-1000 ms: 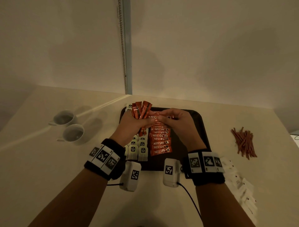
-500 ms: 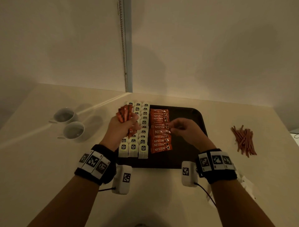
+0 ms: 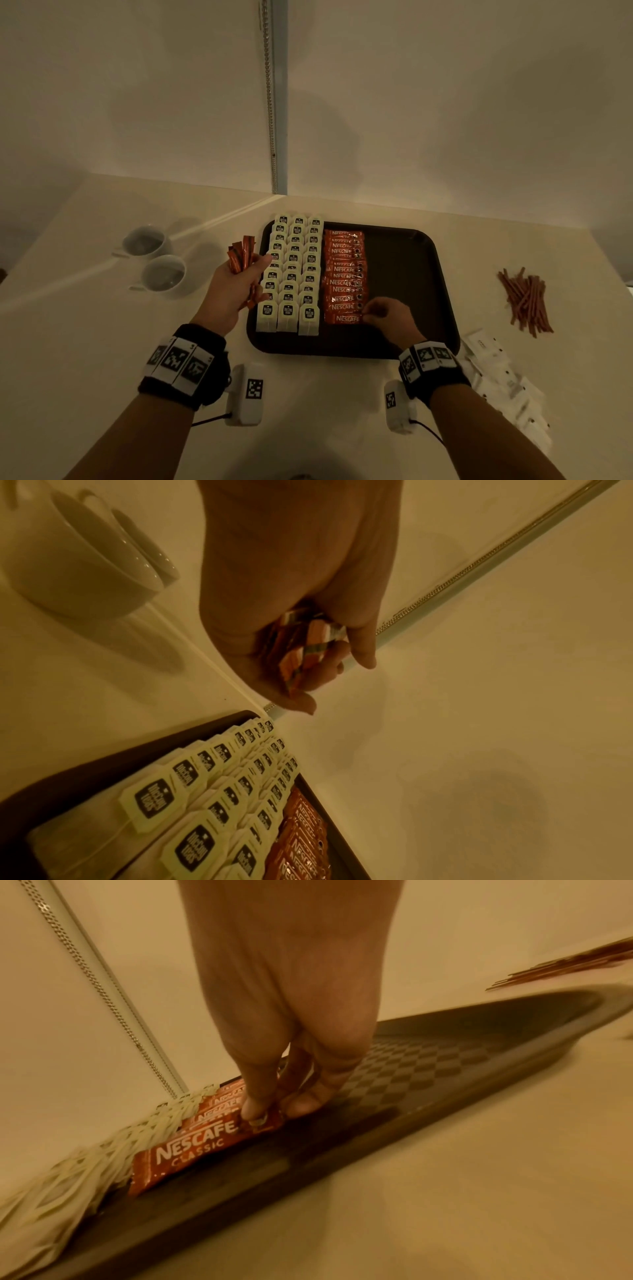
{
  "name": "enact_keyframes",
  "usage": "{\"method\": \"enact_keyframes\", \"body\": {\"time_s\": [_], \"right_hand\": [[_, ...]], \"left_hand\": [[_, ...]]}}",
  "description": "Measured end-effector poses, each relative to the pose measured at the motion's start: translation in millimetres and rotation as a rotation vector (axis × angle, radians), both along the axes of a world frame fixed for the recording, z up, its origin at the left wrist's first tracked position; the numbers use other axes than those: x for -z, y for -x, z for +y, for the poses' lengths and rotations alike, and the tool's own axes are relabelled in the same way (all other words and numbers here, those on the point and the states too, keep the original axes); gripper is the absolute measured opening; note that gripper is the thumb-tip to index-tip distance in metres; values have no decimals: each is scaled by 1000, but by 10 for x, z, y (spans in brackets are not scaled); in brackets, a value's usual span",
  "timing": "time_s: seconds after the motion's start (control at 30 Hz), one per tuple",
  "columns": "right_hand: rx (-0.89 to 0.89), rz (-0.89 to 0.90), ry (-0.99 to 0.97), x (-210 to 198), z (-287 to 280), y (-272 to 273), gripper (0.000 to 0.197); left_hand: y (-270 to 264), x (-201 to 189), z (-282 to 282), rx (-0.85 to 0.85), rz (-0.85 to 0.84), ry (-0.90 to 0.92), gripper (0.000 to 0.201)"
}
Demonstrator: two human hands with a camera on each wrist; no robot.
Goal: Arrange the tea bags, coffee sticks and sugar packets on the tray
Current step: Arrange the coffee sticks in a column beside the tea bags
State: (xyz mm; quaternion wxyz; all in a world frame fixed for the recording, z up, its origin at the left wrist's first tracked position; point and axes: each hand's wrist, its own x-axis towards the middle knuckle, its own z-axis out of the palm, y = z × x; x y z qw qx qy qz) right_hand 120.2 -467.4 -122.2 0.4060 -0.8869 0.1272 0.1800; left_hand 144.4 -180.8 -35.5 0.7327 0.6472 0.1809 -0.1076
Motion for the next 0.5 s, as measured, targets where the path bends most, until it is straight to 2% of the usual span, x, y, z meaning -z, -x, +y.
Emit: {"method": "enact_keyframes", "body": {"time_s": [0.27, 0.37, 0.5], "right_hand": [[73, -39, 43, 32, 105, -18, 14], [74, -37, 57, 46, 117, -22, 14], [68, -32, 63, 48, 123, -6, 14]], "left_hand": [[-23, -12, 23, -31, 114, 178, 3], [-26, 4, 25, -54, 175, 285, 16], [-6, 9, 13, -39, 207, 345, 13]]}}
